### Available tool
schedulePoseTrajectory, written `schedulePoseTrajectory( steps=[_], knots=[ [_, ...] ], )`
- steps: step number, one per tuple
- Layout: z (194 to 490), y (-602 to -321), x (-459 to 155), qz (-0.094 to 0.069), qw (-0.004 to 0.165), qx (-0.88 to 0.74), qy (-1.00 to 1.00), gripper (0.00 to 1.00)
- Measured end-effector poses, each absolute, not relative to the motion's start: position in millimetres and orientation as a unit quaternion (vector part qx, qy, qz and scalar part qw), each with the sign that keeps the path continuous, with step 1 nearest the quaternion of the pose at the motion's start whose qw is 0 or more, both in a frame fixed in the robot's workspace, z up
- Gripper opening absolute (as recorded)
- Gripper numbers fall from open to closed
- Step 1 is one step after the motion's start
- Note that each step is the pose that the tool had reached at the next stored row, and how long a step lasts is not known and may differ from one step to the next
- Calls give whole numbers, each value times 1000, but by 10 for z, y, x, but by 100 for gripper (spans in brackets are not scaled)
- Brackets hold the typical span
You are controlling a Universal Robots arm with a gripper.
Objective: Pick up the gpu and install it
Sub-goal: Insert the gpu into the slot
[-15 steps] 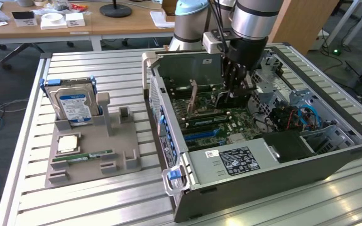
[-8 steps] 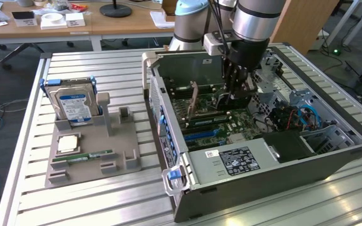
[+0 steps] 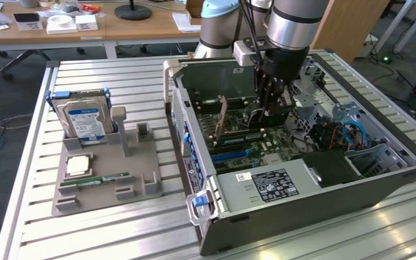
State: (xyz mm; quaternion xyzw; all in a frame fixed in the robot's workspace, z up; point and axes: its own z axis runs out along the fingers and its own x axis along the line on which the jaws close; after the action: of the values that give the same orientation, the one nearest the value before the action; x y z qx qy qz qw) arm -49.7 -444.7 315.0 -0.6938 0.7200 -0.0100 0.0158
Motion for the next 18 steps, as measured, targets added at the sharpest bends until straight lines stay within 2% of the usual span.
schedulePoseTrajectory(
  steps=[18],
  knots=[
    [3142, -4447, -571, -10, 16, -694, 720, 26]
  ],
)
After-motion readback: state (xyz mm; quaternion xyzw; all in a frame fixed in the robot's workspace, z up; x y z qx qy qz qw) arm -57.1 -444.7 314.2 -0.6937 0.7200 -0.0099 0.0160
